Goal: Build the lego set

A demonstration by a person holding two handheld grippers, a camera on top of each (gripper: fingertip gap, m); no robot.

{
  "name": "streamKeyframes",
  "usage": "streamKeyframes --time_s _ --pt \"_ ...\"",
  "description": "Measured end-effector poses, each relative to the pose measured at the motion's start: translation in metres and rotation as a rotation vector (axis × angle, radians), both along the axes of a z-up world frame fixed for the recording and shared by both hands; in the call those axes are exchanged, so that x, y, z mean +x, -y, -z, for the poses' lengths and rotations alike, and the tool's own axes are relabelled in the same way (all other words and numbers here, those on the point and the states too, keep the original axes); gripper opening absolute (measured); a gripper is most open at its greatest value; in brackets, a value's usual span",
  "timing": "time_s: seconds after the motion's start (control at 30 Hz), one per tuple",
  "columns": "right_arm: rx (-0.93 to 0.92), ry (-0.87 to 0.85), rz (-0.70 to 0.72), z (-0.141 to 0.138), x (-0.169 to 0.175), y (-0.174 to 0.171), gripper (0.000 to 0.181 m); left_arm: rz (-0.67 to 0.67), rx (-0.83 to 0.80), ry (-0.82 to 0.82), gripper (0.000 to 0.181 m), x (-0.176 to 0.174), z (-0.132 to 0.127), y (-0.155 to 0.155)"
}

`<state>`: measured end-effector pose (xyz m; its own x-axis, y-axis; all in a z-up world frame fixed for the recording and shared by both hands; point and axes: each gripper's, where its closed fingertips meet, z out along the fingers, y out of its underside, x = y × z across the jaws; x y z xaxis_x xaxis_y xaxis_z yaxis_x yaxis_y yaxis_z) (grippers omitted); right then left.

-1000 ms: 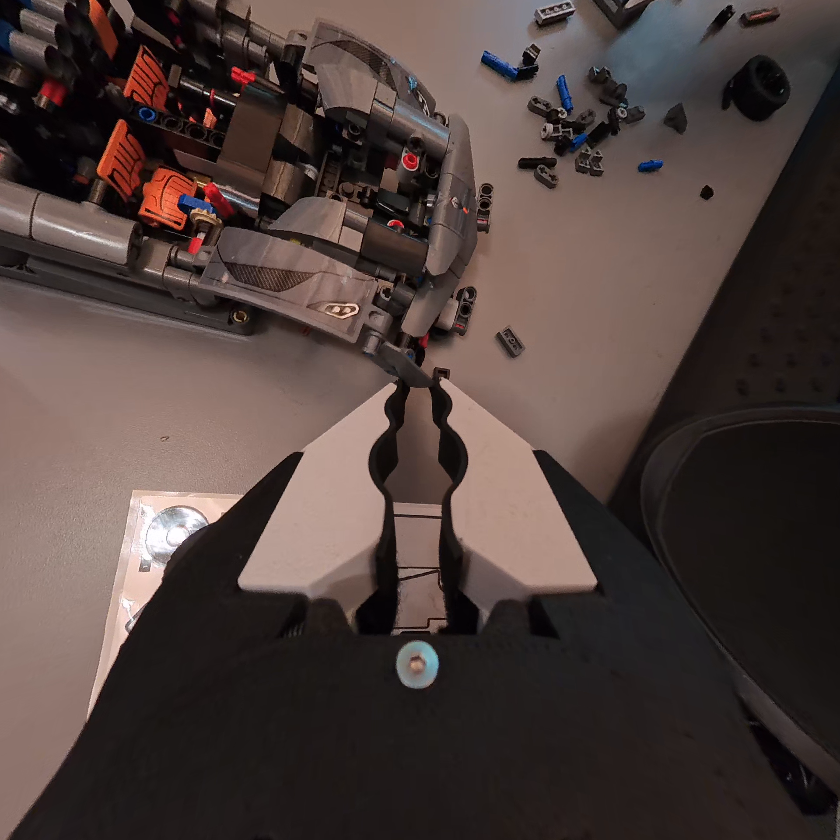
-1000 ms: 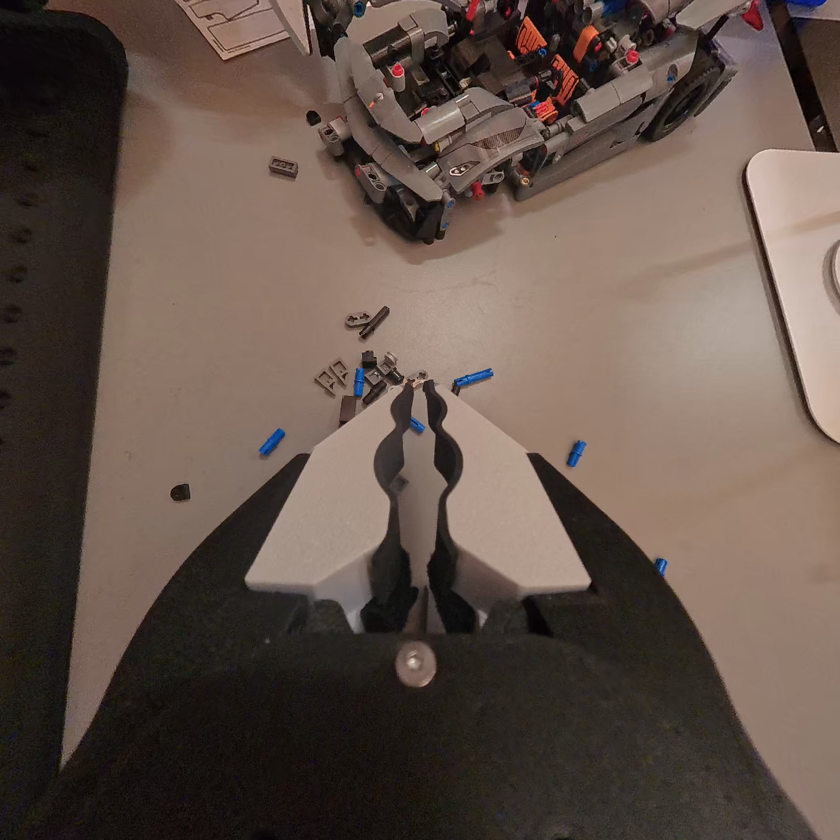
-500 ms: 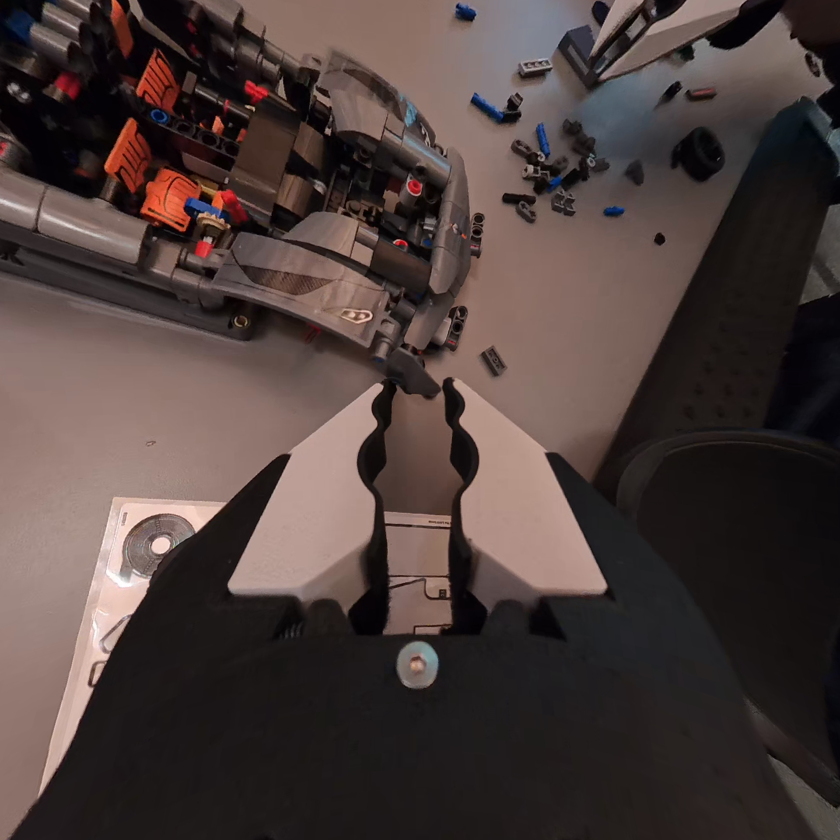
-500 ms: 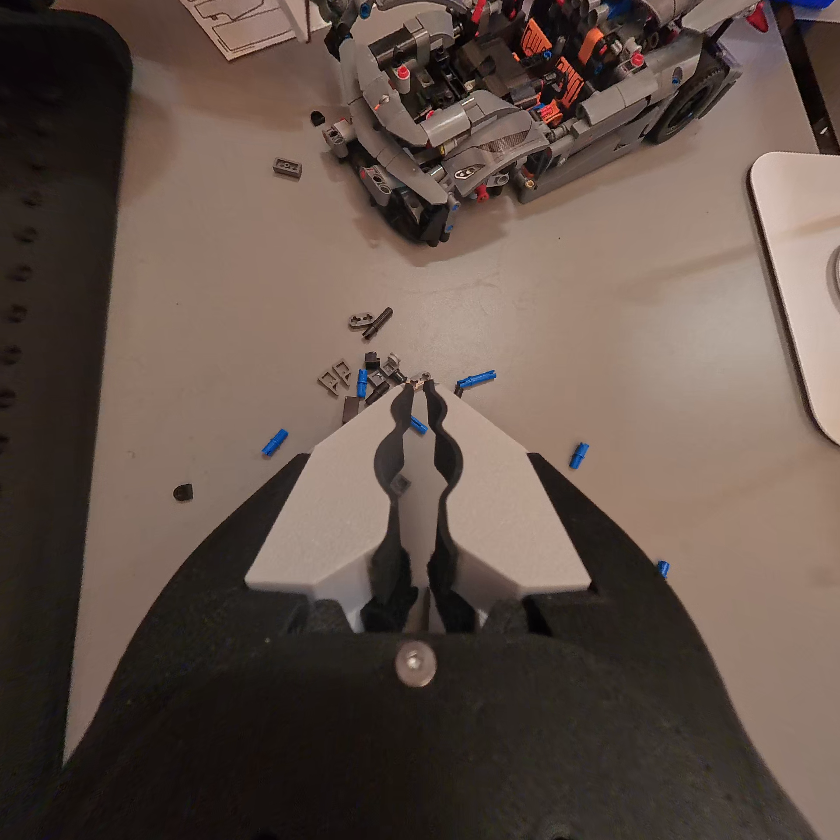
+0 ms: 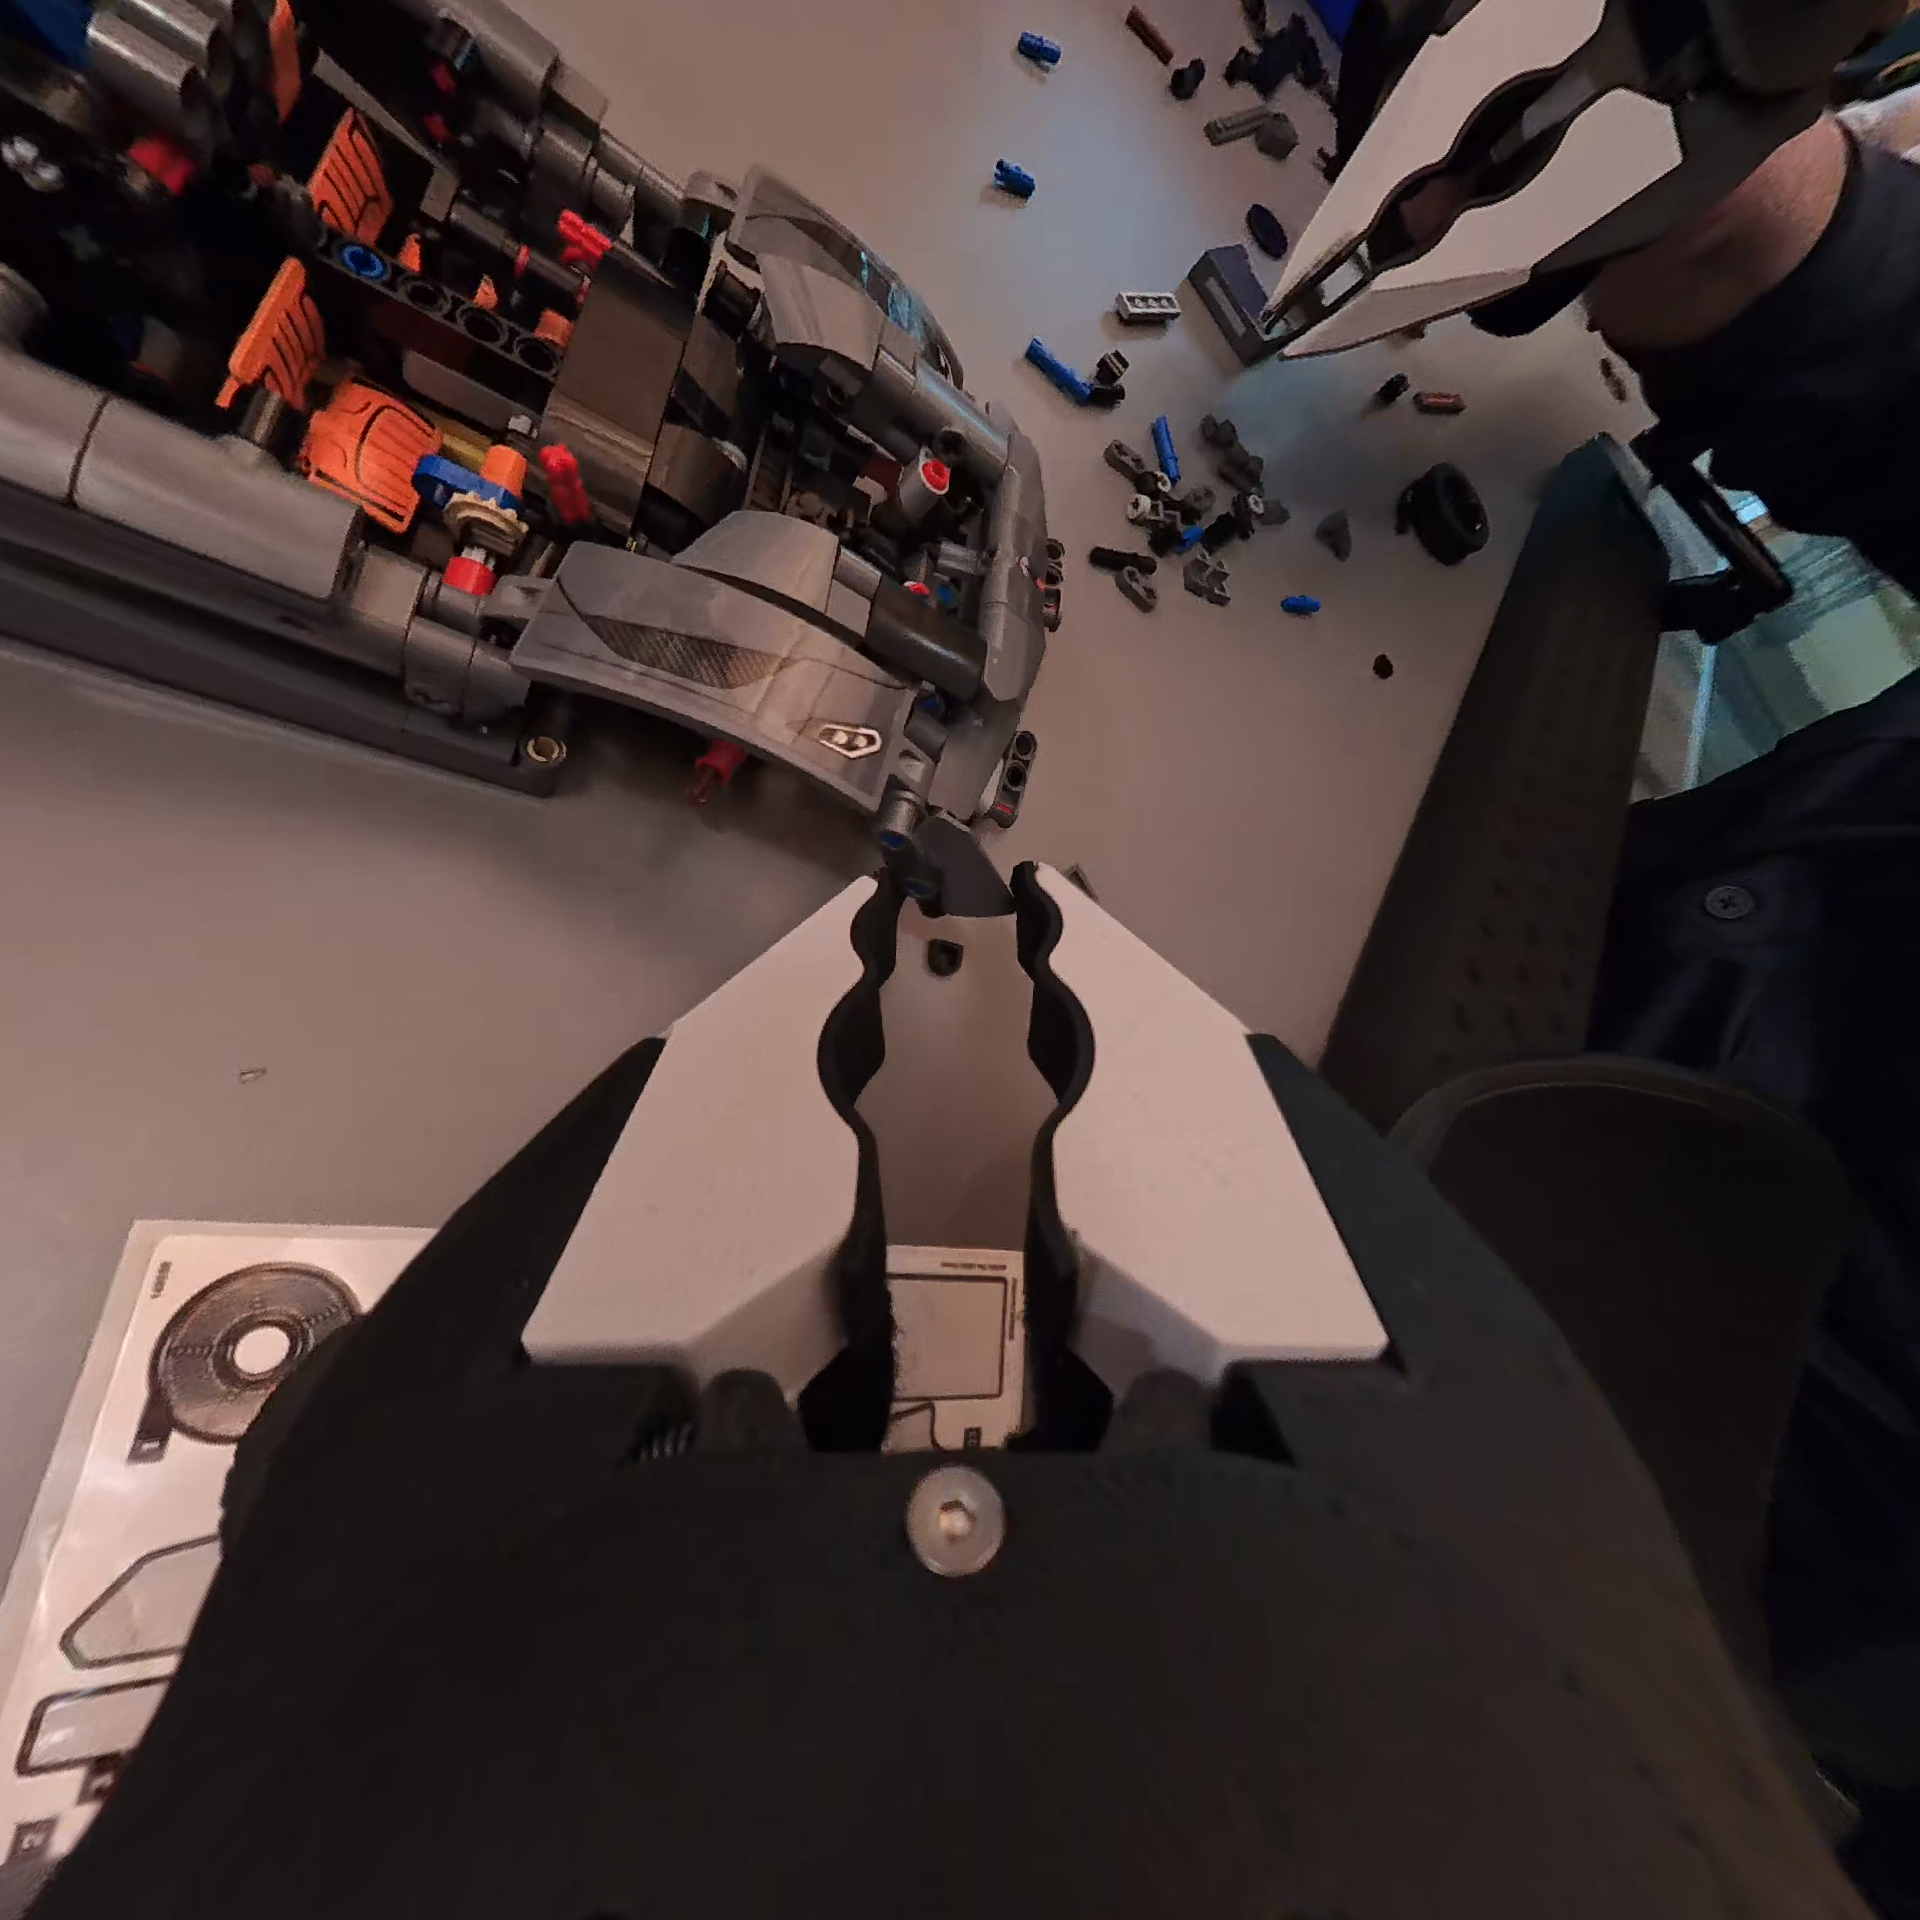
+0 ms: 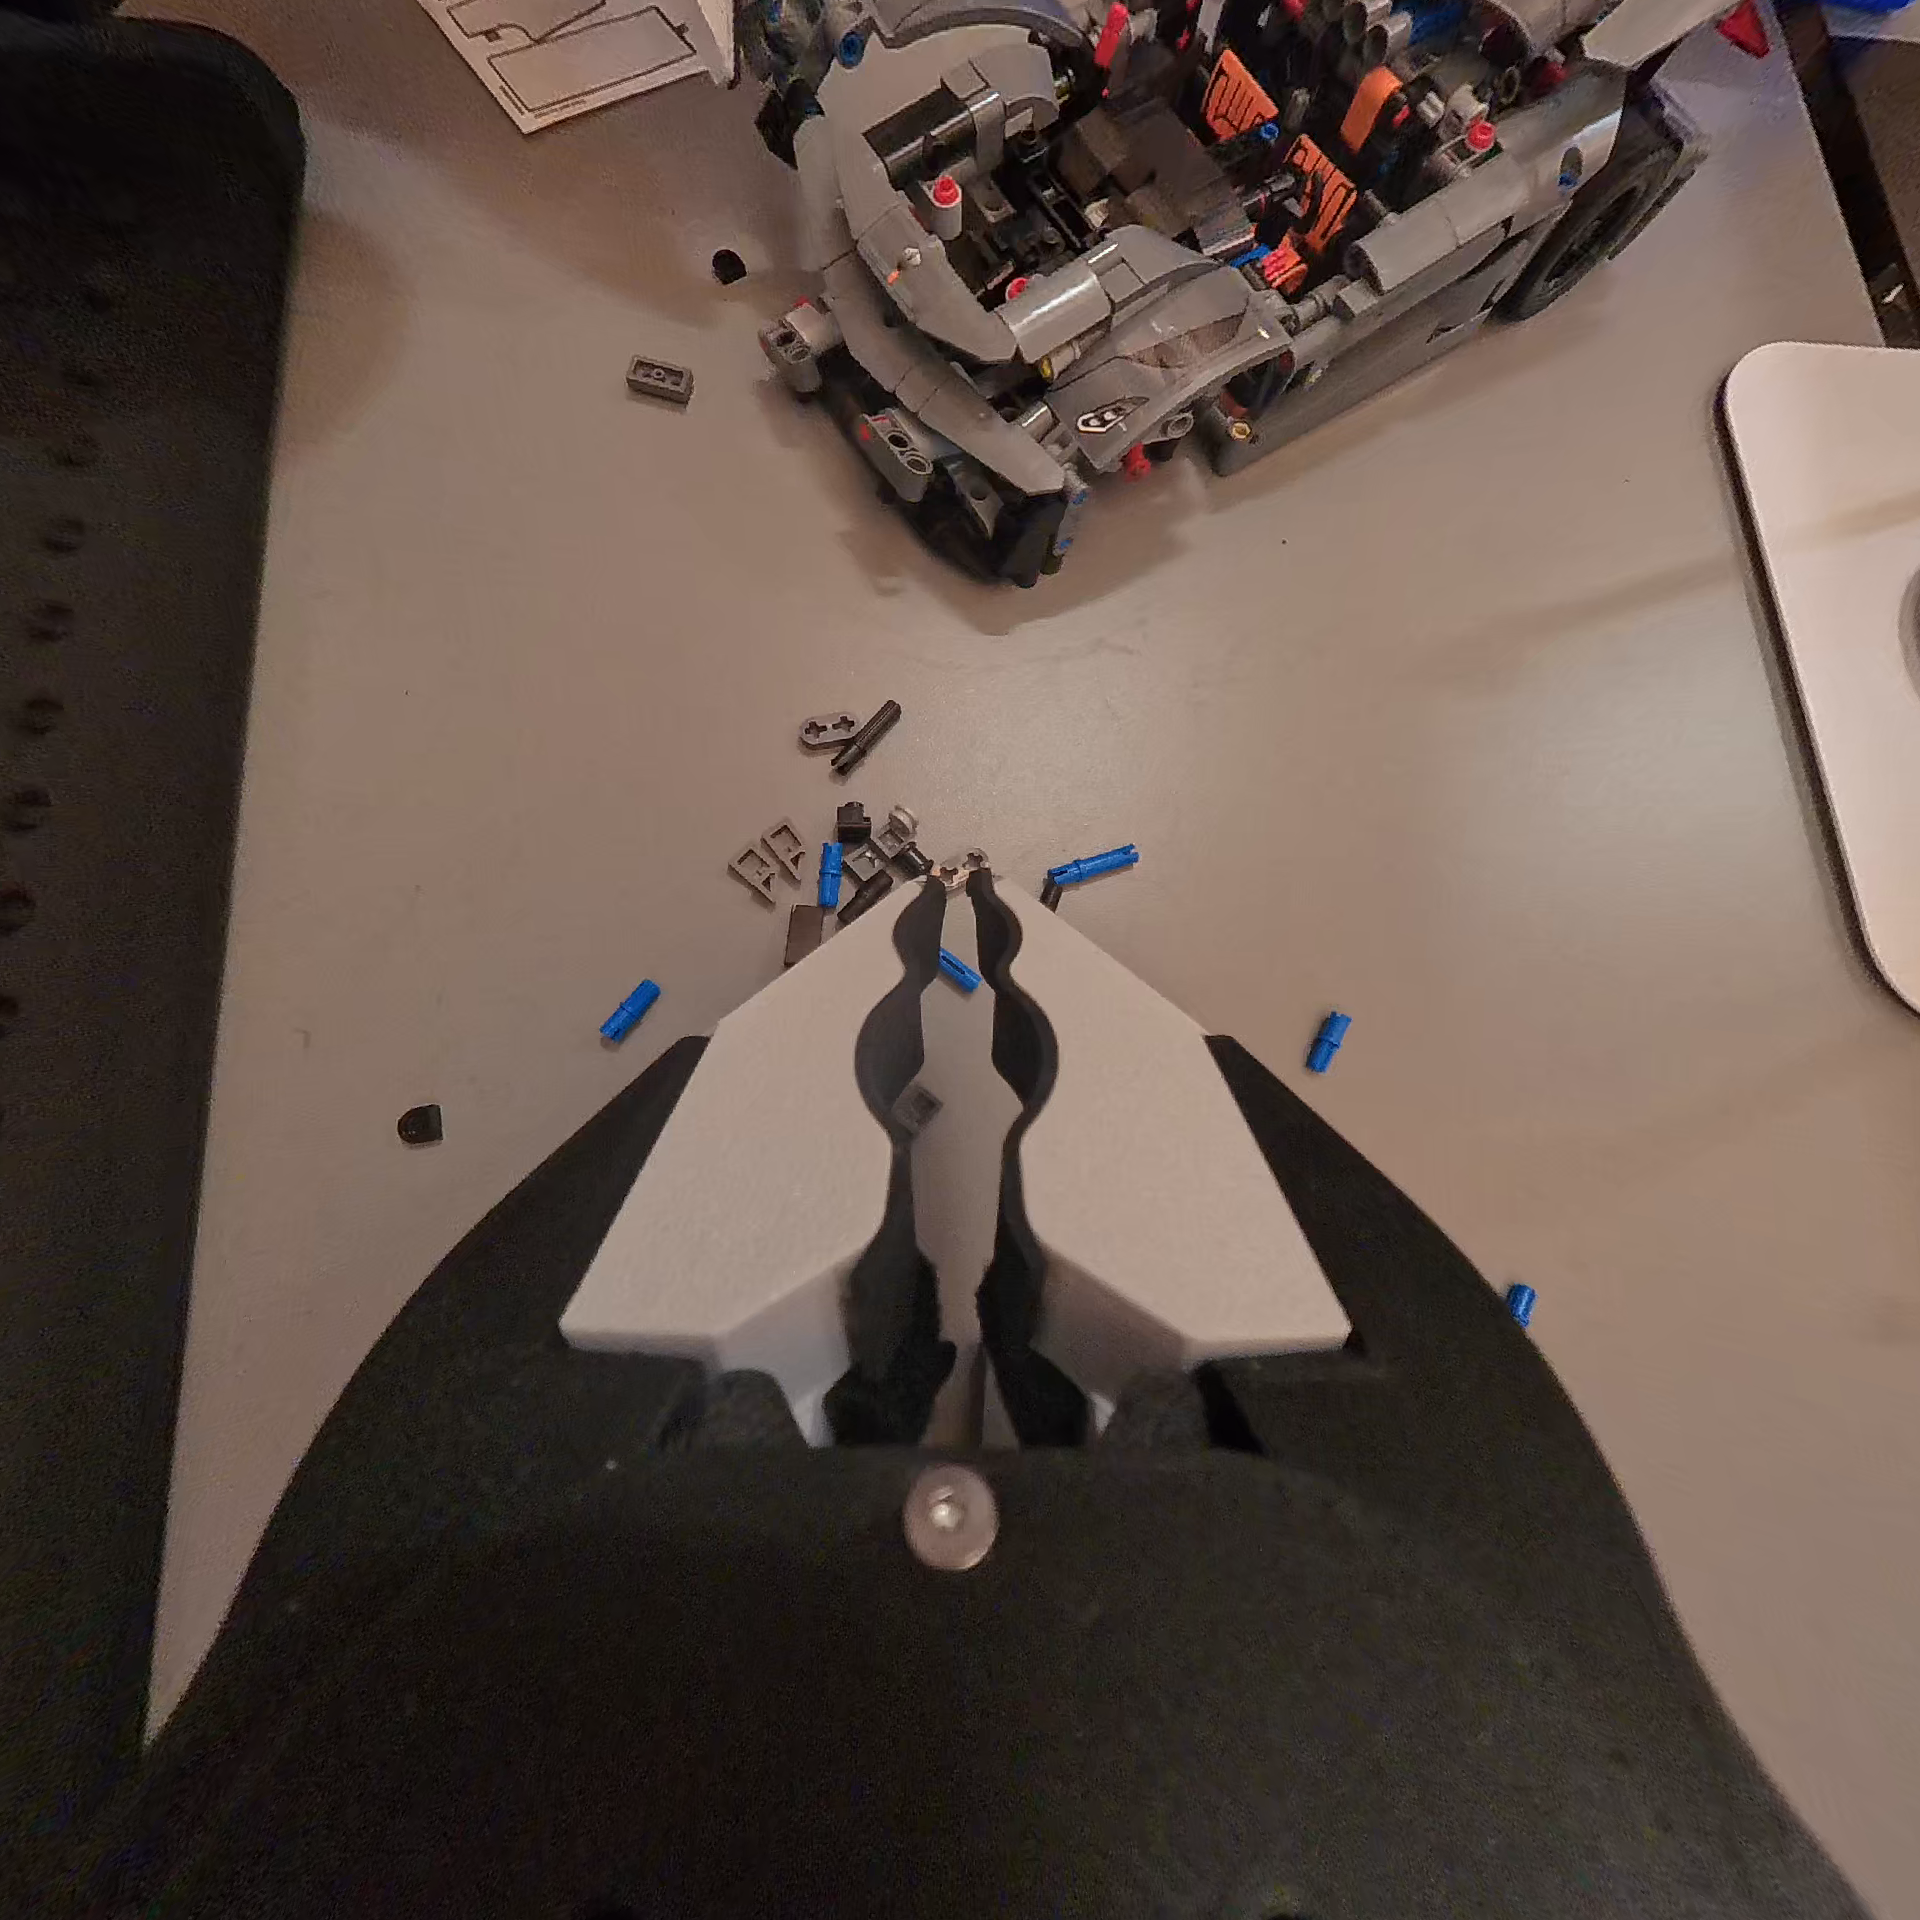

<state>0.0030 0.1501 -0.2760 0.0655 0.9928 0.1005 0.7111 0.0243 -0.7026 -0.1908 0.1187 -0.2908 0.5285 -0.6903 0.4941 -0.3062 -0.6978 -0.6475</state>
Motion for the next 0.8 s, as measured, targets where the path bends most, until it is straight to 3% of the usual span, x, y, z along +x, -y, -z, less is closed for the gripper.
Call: streamKeyframes --time_s 0.3,0.5,0.8 --pt "0.0 0.0 -0.001 0.0 0.0 0.001 0.004 0.011 0.056 -0.095 0.019 -0.004 0.005 0.001" --pt "-0.001 0.005 -0.004 0.002 0.0 0.001 0.003 0.012 0.059 -0.291 0.01 -0.023 0.013 -0.001" --pt "0.001 0.007 -0.004 0.002 0.0 0.001 0.003 0.042 0.099 -0.367 0.011 -0.02 0.03 0.001"
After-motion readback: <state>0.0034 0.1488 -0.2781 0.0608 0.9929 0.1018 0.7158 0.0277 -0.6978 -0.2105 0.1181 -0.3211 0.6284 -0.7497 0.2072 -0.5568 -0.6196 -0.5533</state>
